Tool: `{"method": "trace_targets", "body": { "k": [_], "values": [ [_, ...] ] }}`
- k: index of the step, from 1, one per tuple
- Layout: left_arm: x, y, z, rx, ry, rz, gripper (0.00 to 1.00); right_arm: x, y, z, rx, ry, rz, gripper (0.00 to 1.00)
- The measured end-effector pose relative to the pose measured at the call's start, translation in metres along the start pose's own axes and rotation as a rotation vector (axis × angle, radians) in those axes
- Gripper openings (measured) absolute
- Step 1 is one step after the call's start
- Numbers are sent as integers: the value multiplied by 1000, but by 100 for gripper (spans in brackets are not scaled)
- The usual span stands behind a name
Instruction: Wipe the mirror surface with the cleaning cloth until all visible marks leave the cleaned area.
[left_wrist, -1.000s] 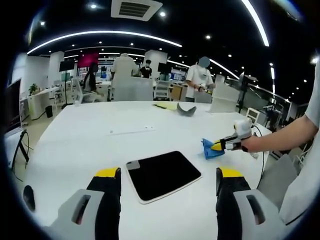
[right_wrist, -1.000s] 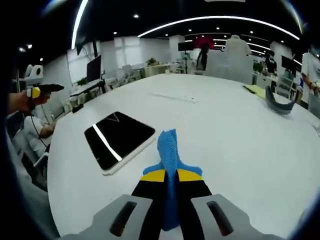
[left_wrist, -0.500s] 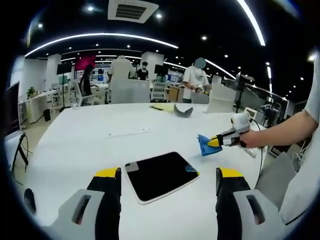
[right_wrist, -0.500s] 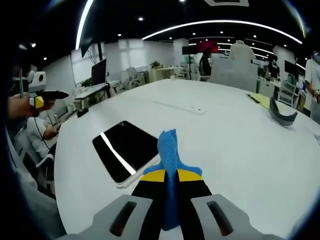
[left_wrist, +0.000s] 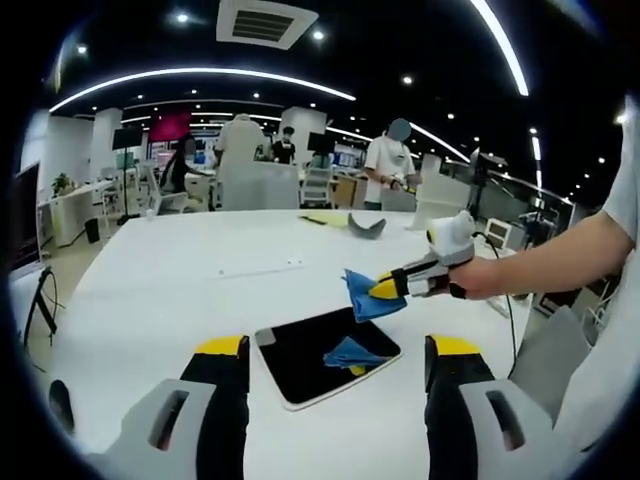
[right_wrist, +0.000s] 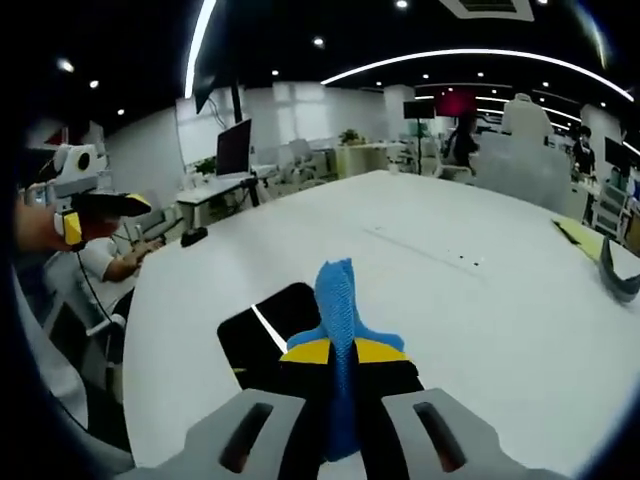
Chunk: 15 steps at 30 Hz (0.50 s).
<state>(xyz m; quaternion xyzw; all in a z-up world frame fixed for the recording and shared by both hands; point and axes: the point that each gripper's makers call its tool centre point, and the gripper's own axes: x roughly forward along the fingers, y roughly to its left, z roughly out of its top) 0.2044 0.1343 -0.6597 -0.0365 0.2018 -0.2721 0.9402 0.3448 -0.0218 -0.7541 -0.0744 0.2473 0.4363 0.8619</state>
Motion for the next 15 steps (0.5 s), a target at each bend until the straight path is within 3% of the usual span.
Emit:
{"method": "trace_targets", "body": {
  "k": [4, 7, 15],
  "values": [
    [-1, 6, -1, 4, -1, -12, 73, 19, 10, 14, -7, -5, 10, 2],
    [-3, 13, 4, -53, -28, -24, 71, 29, 12, 20, -8, -6, 12, 2],
    [-2, 18, -3, -33, 9, -47, 64, 53, 21, 38, -22, -12, 17, 2]
  ]
}}
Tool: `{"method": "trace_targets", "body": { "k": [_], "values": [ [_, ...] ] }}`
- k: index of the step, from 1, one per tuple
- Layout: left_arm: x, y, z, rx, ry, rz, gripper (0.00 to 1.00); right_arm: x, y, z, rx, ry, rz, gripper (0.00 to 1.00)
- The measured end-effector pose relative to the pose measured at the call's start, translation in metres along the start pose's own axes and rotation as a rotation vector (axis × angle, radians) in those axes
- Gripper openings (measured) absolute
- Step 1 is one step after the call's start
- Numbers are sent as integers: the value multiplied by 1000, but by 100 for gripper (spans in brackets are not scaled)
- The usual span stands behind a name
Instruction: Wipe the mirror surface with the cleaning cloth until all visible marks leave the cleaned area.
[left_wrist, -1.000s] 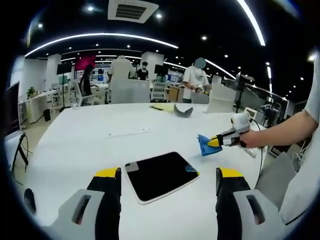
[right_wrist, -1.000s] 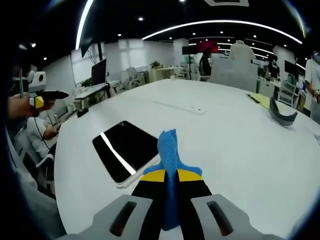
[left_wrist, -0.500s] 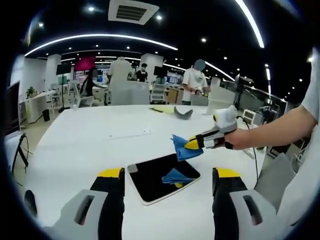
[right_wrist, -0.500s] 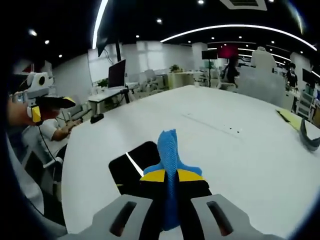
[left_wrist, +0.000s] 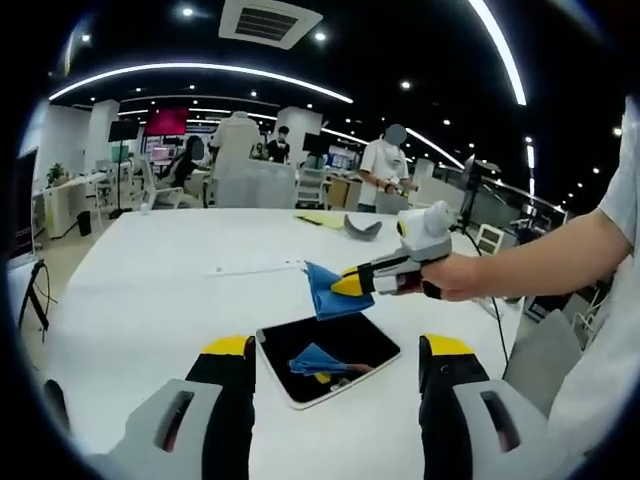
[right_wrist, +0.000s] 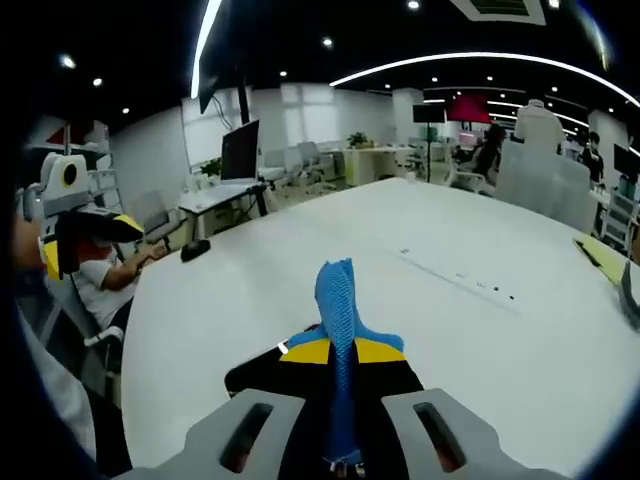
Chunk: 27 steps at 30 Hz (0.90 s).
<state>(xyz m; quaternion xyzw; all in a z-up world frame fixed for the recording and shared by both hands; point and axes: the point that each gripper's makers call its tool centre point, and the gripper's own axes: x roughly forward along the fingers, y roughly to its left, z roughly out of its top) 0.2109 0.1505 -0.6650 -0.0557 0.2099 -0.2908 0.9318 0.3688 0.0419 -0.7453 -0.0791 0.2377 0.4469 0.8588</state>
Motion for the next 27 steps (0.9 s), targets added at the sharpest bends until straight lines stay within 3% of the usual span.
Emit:
{"method": "trace_targets", "body": {
  "k": [2, 17, 23, 27],
  "values": [
    [0, 1, -2, -8, 10, -14, 61, 2, 1, 0, 1, 3, -2, 2],
    [4, 3, 1, -10, -11, -57, 63, 26, 14, 13, -27, 5, 17, 2],
    [7, 4, -1, 38, 0, -58, 63, 31, 22, 23, -22, 0, 20, 2],
    [6, 0, 0, -10, -17, -96, 62, 36, 24, 25, -34, 13, 21, 2]
  ]
}}
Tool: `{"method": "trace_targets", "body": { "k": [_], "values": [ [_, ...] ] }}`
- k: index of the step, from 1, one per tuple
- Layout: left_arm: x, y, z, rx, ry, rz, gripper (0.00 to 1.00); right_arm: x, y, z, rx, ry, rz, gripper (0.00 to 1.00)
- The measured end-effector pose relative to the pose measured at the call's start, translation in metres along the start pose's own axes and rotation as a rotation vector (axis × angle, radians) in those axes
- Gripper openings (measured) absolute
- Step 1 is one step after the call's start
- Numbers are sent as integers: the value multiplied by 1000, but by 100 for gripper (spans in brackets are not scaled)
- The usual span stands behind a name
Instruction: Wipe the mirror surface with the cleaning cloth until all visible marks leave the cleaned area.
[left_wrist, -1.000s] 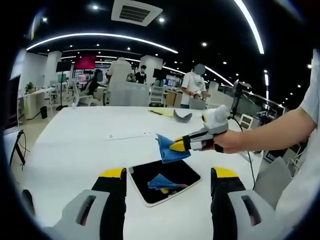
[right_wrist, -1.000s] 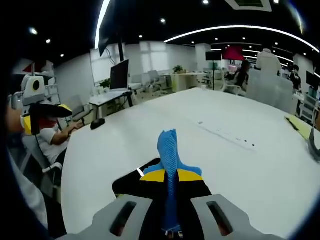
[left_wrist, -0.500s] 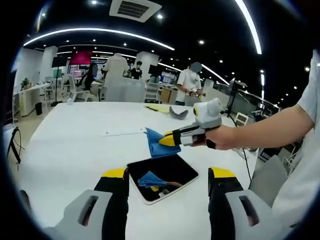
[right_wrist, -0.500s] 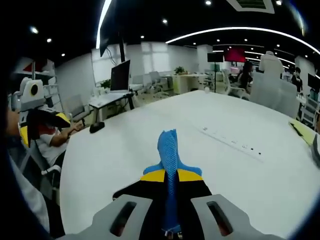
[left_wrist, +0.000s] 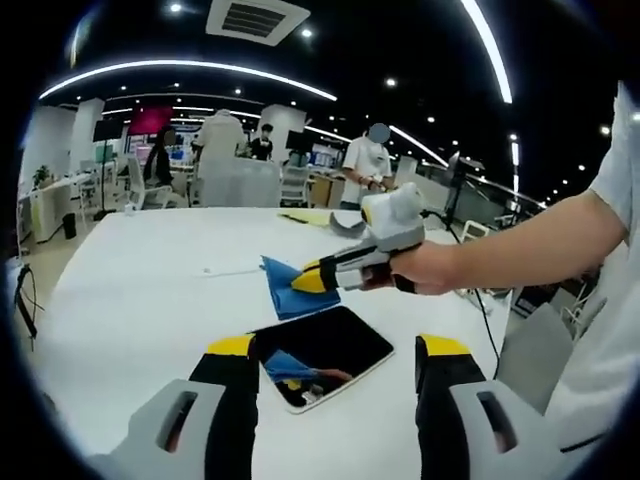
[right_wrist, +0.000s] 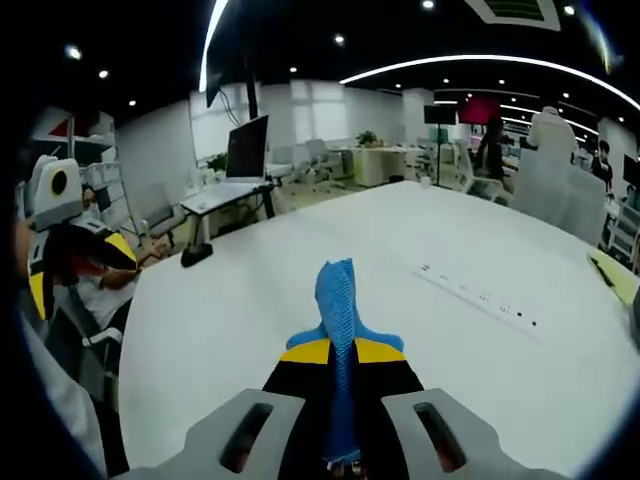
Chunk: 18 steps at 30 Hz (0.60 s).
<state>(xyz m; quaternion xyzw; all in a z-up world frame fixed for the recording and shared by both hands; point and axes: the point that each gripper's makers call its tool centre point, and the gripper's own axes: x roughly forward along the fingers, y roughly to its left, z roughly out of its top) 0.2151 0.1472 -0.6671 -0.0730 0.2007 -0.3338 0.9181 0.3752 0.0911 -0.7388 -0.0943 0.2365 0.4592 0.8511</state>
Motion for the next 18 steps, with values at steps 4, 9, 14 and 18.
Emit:
{"method": "trace_targets", "body": {
  "k": [4, 9, 14, 18],
  "values": [
    [0, 1, -1, 11, 3, -3, 62, 5, 5, 3, 0, 0, 1, 2],
    [-1, 3, -4, 17, 11, -9, 62, 12, 14, 4, -7, 2, 14, 2],
    [0, 5, -3, 17, 11, -8, 61, 22, 14, 0, 0, 12, 22, 2],
    [3, 8, -7, 25, 16, -4, 61, 29, 16, -5, 8, 29, 28, 2]
  ]
}}
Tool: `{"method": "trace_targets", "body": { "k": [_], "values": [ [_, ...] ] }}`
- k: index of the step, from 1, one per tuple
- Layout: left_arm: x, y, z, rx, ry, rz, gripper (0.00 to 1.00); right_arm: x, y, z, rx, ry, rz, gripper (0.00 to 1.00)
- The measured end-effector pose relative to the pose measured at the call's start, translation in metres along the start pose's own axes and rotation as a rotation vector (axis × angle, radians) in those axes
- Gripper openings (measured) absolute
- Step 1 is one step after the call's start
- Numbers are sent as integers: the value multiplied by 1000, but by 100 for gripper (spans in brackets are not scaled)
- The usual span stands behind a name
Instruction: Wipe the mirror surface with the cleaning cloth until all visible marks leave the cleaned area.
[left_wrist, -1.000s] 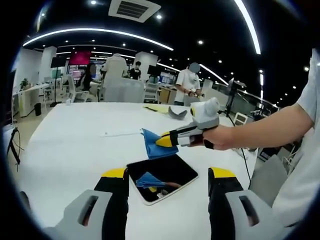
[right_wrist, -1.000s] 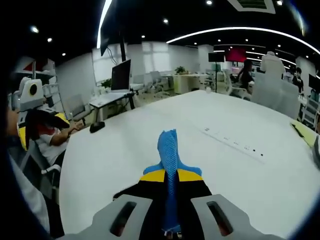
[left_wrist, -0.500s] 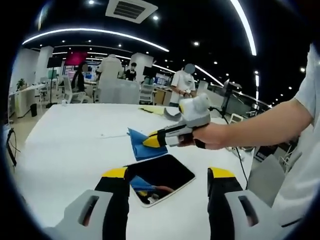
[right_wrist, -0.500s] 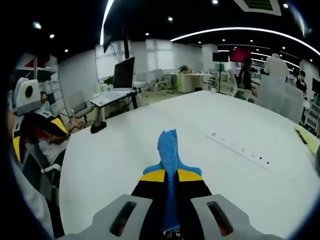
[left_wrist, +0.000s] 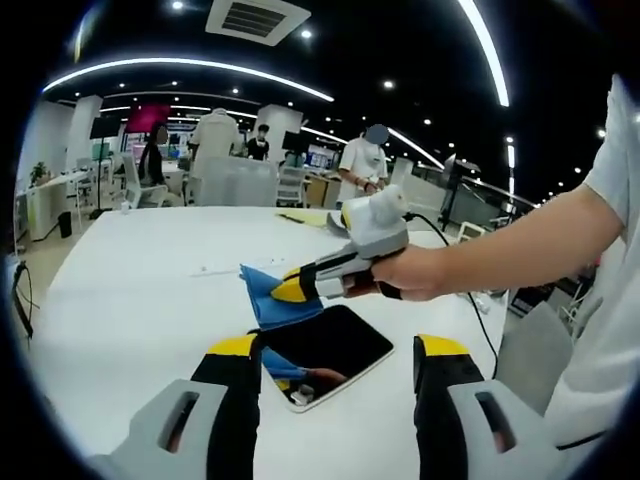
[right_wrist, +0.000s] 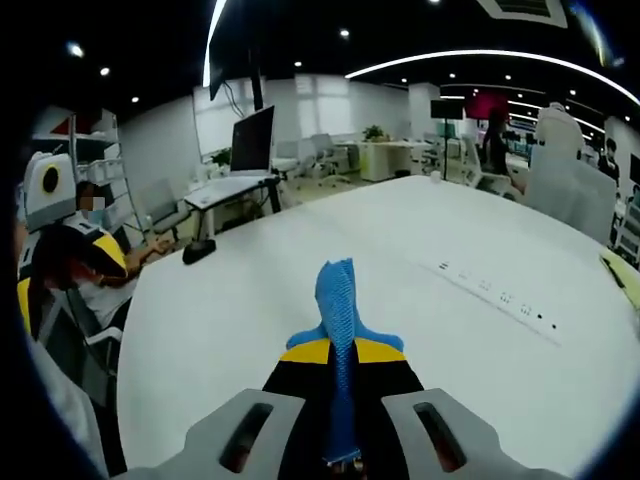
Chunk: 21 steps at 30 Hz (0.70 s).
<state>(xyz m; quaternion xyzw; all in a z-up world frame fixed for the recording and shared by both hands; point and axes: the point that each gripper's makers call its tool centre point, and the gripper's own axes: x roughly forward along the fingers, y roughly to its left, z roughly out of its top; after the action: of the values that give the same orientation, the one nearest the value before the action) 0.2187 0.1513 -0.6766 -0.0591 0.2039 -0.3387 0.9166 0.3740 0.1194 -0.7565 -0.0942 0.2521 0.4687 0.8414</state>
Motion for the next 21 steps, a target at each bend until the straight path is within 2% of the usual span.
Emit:
{"method": "trace_targets", "body": {
  "k": [13, 19, 21],
  "values": [
    [8, 1, -7, -33, 11, -16, 60, 24, -8, -13, 16, 27, 25, 2],
    [13, 2, -15, -41, 26, -13, 59, 34, -6, -21, 18, 40, 38, 2],
    [14, 5, -22, -46, 47, -8, 59, 36, -7, -25, 24, 46, 40, 2]
  ]
}}
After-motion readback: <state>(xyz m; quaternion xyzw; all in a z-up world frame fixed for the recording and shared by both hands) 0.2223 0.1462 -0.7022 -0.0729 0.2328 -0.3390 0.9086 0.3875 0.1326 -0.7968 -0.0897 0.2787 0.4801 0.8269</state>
